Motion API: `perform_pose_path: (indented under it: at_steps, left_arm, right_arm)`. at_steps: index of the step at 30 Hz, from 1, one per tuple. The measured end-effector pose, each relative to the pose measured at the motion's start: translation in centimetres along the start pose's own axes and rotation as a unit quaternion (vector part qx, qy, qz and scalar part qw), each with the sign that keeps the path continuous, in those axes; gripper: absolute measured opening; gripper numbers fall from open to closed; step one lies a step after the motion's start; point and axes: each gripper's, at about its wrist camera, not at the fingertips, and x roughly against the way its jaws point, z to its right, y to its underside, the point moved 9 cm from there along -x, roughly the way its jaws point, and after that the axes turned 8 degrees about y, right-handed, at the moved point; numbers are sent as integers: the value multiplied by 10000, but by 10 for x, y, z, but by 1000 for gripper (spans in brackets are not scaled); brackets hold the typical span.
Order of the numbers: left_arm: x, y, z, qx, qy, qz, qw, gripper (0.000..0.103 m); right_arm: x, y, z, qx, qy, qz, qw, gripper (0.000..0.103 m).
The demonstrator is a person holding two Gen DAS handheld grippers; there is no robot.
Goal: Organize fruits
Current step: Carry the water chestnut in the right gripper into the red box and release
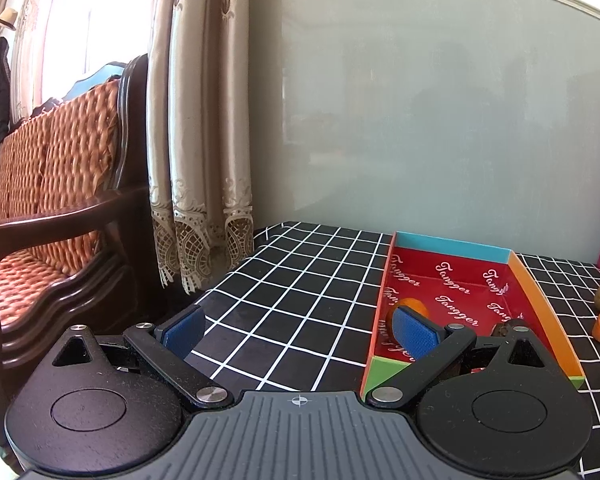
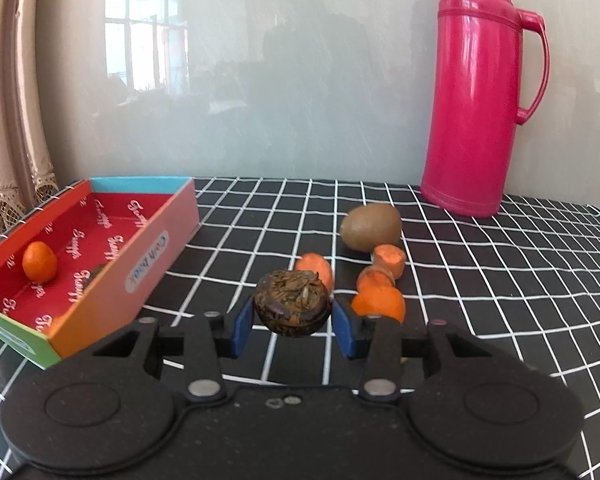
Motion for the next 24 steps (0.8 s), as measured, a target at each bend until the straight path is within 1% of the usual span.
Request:
perform_pose_path:
  at_steps: [9,24]
  left_arm:
    - [2,1,-20,24,-162,-12,9999,99]
    - [4,10,-66,79,-510,-116,9986,99]
  right_arm:
    - [4,-10,-22,43,-165,111,9998,40]
    - [10,-19,-81,130,-612,332,9975,41]
